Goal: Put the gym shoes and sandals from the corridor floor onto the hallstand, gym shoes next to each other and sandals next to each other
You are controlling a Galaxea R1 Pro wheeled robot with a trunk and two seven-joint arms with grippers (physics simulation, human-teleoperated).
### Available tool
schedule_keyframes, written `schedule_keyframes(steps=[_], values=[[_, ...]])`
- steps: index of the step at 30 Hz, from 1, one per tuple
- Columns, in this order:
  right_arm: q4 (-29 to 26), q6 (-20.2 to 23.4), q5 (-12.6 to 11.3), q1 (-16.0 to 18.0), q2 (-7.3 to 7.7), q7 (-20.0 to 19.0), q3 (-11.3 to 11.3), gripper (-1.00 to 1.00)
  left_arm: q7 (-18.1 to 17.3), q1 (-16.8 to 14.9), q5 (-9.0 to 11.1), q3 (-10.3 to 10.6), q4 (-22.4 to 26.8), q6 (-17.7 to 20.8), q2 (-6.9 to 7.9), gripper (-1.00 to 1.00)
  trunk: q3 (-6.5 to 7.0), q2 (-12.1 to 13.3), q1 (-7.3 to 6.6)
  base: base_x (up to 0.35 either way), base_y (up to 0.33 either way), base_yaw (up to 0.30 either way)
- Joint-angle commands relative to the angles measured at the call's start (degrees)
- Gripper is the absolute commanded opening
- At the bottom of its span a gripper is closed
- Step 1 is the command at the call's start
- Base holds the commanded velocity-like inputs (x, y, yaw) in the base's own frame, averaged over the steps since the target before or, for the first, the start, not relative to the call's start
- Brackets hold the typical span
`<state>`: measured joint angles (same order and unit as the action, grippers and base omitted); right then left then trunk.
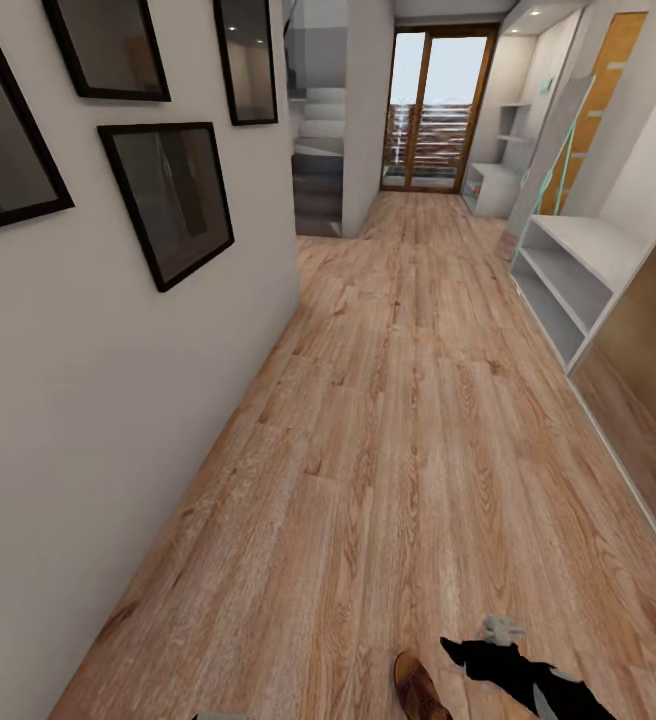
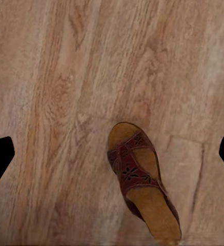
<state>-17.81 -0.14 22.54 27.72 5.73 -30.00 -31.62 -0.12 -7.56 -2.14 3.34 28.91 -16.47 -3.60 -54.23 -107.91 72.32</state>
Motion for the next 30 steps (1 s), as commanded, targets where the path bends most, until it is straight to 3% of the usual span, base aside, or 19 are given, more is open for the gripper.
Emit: schedule_keyframes(steps=[1,3,7,9,11,14,18,21,26,30], values=[[-2.72,3.11,0.11,-0.04,-0.04,0.0,0.14,1.0,0.01,0.0,0.01,0.0,0.0,0.01,0.0,1.0,-0.01,0.0,0.0,0.0,0.0,0.0],[-9.75,10.42,0.21,-0.04,-0.07,0.02,0.28,1.0,0.0,0.0,0.05,-0.05,0.05,0.02,0.0,1.0,-0.01,0.0,0.0,0.0,0.0,0.0],[-19.82,19.07,0.8,-0.04,-0.1,0.02,0.54,1.0,-0.02,0.0,0.05,-0.19,0.08,0.0,-0.01,1.0,-0.01,0.0,0.0,0.0,0.0,0.0],[-24.03,23.47,2.21,-0.04,-0.16,0.03,0.68,1.0,-0.03,0.0,0.08,-0.23,0.08,0.0,-0.01,1.0,-0.01,0.0,0.0,0.0,0.0,0.0],[-26.34,27.79,4.82,-0.04,-0.22,0.03,1.15,1.0,-0.01,0.0,0.1,-0.26,0.09,0.0,-0.01,1.0,-0.01,0.0,0.0,0.0,0.0,0.0],[-27.9,33.84,10.91,-0.04,-0.32,0.11,2.82,1.0,0.0,0.0,0.06,-0.32,0.12,0.02,0.01,1.0,-0.01,0.0,0.0,0.0,0.0,0.0],[-28.29,37.18,18.55,0.18,-0.45,0.13,5.19,1.0,0.02,0.0,-0.02,-0.35,0.17,0.03,0.0,1.0,-0.01,0.0,0.0,0.0,0.0,0.0],[-28.4,37.94,22.05,0.27,-0.68,-0.09,6.02,1.0,0.03,0.0,-0.04,-0.35,0.21,0.03,0.0,1.0,-0.01,0.0,0.0,0.0,0.0,0.0],[-28.5,38.28,23.97,0.3,-0.91,-0.33,8.05,1.0,0.03,0.0,-0.03,-0.38,0.25,0.03,0.0,1.0,-0.01,0.0,0.0,0.0,0.0,0.0],[-28.51,38.35,24.43,0.31,-1.33,-0.38,12.01,1.0,0.03,0.0,0.09,-0.47,0.26,0.03,0.02,1.0,-0.01,0.0,0.0,0.0,0.0,0.0]])
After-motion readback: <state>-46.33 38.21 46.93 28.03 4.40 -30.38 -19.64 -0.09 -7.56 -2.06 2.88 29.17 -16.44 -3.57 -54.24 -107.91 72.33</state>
